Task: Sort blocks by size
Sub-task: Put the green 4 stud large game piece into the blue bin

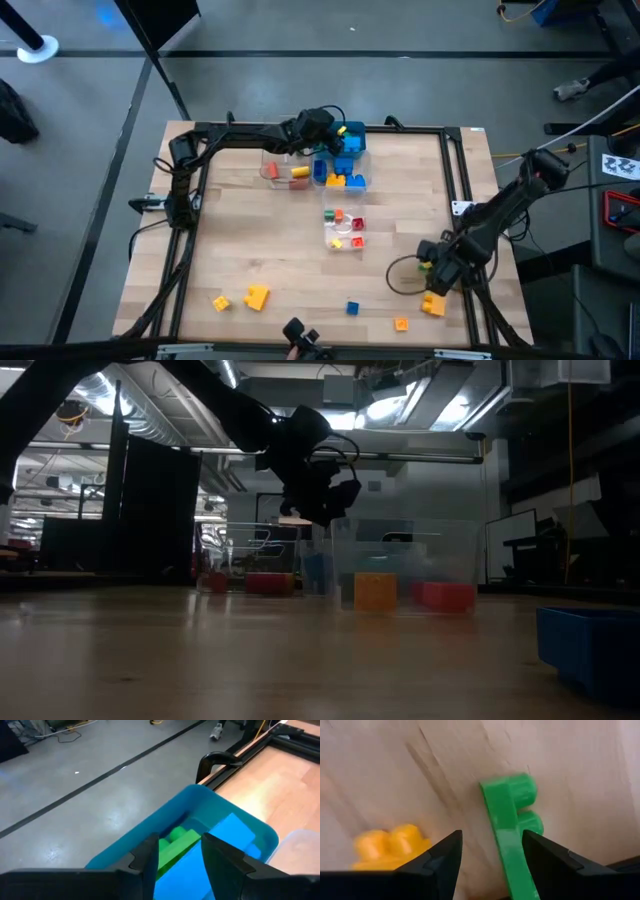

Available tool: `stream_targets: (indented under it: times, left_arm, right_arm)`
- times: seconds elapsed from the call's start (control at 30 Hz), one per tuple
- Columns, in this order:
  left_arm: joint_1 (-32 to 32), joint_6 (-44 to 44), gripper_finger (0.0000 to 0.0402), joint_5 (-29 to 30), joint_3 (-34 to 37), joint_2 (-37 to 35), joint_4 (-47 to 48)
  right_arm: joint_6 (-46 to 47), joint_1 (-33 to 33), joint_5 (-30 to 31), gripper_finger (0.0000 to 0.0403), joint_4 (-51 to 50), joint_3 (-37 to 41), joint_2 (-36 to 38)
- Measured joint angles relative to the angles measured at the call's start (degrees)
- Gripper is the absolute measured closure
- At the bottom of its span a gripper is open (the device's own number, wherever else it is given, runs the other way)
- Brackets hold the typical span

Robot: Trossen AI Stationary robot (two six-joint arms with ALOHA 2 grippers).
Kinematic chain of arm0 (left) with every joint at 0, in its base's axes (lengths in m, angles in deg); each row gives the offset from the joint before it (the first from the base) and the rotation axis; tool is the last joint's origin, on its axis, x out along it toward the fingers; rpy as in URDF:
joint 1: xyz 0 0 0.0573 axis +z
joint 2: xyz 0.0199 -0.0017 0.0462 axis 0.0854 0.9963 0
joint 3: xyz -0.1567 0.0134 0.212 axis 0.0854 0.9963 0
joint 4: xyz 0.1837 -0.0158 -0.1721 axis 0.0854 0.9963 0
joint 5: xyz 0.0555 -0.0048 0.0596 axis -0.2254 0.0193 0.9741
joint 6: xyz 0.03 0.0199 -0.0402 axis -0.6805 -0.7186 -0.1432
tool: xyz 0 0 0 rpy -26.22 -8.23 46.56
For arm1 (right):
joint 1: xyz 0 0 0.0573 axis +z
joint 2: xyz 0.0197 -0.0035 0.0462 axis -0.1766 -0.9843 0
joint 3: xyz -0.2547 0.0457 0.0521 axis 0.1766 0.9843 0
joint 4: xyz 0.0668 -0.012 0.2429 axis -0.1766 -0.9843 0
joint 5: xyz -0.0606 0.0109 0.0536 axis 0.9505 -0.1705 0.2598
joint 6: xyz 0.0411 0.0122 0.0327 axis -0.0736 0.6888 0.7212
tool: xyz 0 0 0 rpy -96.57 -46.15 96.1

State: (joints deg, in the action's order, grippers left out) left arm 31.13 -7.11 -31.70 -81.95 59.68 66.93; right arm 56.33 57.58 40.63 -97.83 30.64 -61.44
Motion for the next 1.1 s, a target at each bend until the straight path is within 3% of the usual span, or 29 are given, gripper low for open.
stream_targets:
  times: [0.17, 0.47, 0.7, 1.1]
  left_arm:
    - [-0.12, -0.1, 0.027, 0.0, 0.0, 0.0, 0.03]
    - [-0.36, 0.08, 0.027, 0.0, 0.0, 0.0, 0.08]
    - [-1.32, -0.01, 0.027, -0.22, 0.0, -0.09, -0.19]
    - [-4.81, -2.27, 0.027, -0.47, -0.02, -5.64, -0.56]
  right_arm:
    - [-0.04, 3.82, 1.36, 0.0194, -0.33, -0.03, -5.24]
    - [-0.04, 6.74, 9.44, 0.0196, -2.48, -0.07, -11.46]
    - [-0.29, 6.63, 10.04, 0.026, -2.29, 0.3, -16.99]
    - [-2.99, 5.79, 14.07, 0.0261, -6.72, -6.35, -18.18]
